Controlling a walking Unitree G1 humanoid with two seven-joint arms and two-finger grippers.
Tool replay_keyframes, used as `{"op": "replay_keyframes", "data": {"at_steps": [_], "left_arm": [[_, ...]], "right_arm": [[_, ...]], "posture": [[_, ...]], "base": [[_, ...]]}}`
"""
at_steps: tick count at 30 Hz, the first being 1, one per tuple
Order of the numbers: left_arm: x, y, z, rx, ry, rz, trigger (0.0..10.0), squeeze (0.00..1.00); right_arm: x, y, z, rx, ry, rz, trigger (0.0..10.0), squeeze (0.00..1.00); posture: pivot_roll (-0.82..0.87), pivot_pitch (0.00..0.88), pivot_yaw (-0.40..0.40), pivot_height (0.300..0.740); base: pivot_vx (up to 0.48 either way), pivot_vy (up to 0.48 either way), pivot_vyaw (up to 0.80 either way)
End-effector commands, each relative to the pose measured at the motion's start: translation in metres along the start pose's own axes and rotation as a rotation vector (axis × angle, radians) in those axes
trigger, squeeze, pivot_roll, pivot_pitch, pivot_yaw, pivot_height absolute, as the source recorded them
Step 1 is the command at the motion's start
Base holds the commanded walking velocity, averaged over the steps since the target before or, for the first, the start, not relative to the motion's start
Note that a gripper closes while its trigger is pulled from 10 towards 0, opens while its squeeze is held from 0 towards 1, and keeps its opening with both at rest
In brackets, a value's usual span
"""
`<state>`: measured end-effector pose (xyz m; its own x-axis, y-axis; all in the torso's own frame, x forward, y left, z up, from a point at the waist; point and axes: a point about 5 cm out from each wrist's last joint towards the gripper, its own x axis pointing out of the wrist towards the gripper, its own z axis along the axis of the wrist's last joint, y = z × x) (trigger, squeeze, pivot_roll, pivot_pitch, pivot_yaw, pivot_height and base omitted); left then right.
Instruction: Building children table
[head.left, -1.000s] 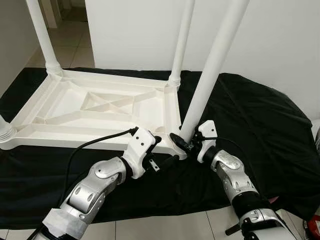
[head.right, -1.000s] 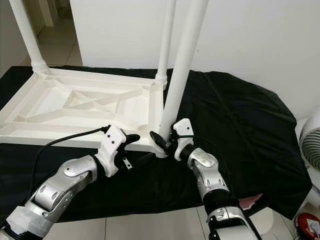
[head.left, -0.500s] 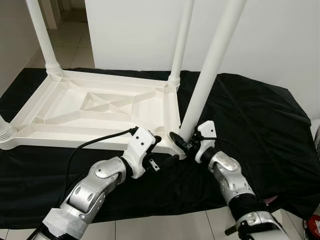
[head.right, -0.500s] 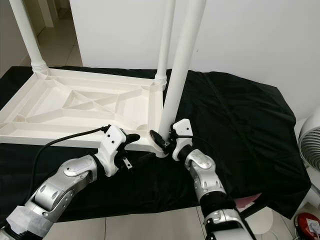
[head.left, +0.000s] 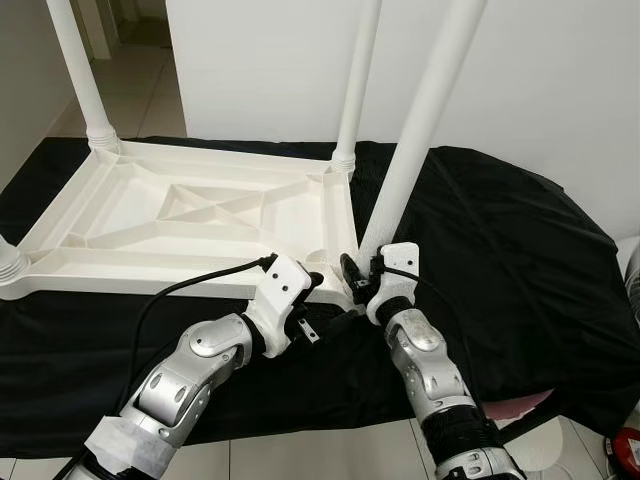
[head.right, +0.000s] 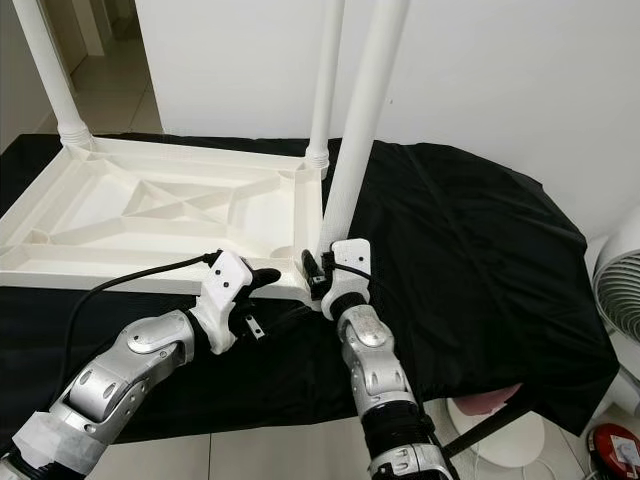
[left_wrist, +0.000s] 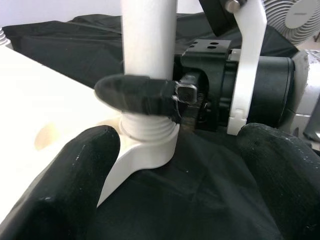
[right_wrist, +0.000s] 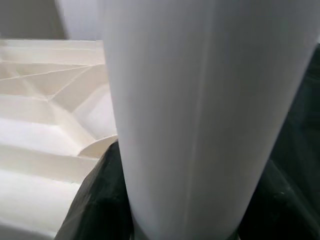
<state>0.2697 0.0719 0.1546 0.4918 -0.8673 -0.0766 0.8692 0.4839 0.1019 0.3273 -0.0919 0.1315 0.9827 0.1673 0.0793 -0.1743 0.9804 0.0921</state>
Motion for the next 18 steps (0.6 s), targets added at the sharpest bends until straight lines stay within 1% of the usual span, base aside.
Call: {"op": "replay_keyframes", "data": {"at_steps": [1, 2, 6, 11, 12, 15, 18], "left_arm": [[0.001, -0.007, 0.002, 0.004, -0.004, -0.099, 10.0, 0.00], [0.001, -0.007, 0.002, 0.002, -0.004, -0.098, 10.0, 0.00], [0.001, -0.008, 0.001, -0.001, -0.004, -0.097, 10.0, 0.00], [0.001, -0.009, 0.002, -0.004, -0.004, -0.095, 10.0, 0.00], [0.001, -0.009, 0.002, -0.005, -0.005, -0.094, 10.0, 0.00], [0.000, -0.009, 0.001, -0.008, -0.006, -0.091, 10.0, 0.00], [0.000, -0.010, 0.001, -0.010, -0.006, -0.091, 10.0, 0.00]], "right_arm": [[0.002, -0.003, 0.015, -0.001, -0.059, -0.134, 10.0, 0.00], [0.001, 0.001, 0.016, 0.004, -0.066, -0.113, 10.0, 0.00], [0.000, 0.006, 0.018, 0.005, -0.068, -0.076, 10.0, 0.00], [-0.002, 0.001, 0.018, 0.007, -0.057, -0.086, 10.0, 0.00], [-0.003, 0.000, 0.019, 0.012, -0.060, -0.087, 10.0, 1.00], [-0.005, -0.001, 0.023, 0.029, -0.085, -0.061, 10.0, 1.00], [-0.009, -0.004, 0.023, 0.035, -0.084, -0.033, 10.0, 1.00]], "posture": [[0.07, 0.013, -0.078, 0.740], [0.07, 0.016, -0.078, 0.740], [0.07, 0.018, -0.079, 0.740], [0.07, 0.024, -0.084, 0.740], [0.07, 0.027, -0.085, 0.740], [0.07, 0.030, -0.086, 0.740], [0.07, 0.032, -0.089, 0.740]], "base": [[0.000, 0.000, 0.00], [0.000, 0.000, 0.00], [0.000, 0.000, 0.00], [0.000, 0.000, 0.00], [0.000, 0.000, 0.00], [0.000, 0.000, 0.00], [0.000, 0.000, 0.00]]}}
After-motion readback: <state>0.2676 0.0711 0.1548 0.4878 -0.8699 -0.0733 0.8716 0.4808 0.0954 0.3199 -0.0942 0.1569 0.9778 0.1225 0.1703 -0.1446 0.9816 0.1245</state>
